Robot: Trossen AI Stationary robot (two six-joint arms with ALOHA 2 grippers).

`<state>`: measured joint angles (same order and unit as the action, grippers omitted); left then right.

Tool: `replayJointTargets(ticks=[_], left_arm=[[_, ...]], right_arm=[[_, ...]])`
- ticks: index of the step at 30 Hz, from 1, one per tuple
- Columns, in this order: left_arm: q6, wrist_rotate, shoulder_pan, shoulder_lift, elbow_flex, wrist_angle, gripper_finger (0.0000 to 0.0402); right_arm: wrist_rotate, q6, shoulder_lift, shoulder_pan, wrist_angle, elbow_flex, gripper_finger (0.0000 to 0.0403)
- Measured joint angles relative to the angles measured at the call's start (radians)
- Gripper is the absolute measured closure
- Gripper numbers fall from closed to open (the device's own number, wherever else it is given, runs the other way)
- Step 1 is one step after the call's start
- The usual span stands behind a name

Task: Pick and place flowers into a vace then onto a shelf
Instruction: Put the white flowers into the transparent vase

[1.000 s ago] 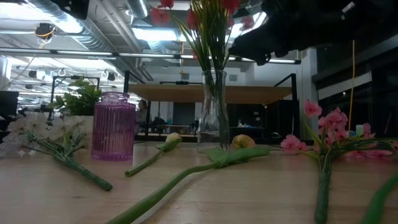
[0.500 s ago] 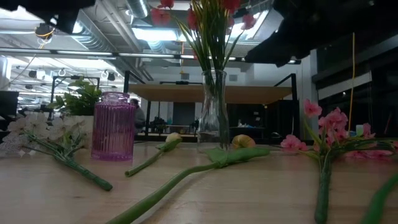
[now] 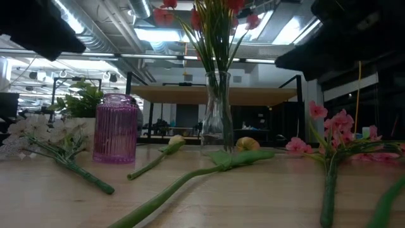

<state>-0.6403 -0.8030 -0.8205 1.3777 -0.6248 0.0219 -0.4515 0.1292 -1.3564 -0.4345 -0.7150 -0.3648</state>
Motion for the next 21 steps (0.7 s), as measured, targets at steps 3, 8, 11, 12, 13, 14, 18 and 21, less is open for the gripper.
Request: replayJointTargets(ticks=[3, 8, 11, 12, 13, 14, 18, 21], left_arm=[[-0.154, 0.066, 0.016, 0.010, -0.102, -0.248, 0.0400], [-0.425, 0.166, 0.041, 0.048, -0.262, -0.588, 0.0400], [-0.601, 0.222, 0.054, 0.068, -0.298, -0.649, 0.0400], [-0.649, 0.242, 0.058, 0.074, -0.302, -0.652, 0.0400], [-0.690, 0.263, 0.061, 0.081, -0.305, -0.648, 0.0400], [-0.729, 0.284, 0.064, 0.086, -0.305, -0.647, 0.0400], [-0.893, 0.318, 0.080, 0.107, -0.304, -0.654, 0.0400], [-0.996, 0.334, 0.093, 0.111, -0.303, -0.651, 0.0400]], right_arm=[[-0.003, -0.003, -0.024, 0.006, -0.069, 0.028, 0.0396], [-0.003, -0.006, -0.041, 0.020, -0.089, 0.041, 0.0395], [-0.003, -0.006, -0.050, 0.020, -0.089, 0.041, 0.0389], [-0.003, -0.007, -0.051, 0.020, -0.088, 0.041, 0.0388], [-0.003, -0.008, -0.051, 0.020, -0.086, 0.041, 0.0388], [-0.002, -0.008, -0.051, 0.020, -0.084, 0.041, 0.0388], [-0.002, -0.014, -0.051, 0.020, -0.082, 0.041, 0.0394], [-0.002, -0.036, -0.051, 0.020, -0.078, 0.041, 0.0397]])
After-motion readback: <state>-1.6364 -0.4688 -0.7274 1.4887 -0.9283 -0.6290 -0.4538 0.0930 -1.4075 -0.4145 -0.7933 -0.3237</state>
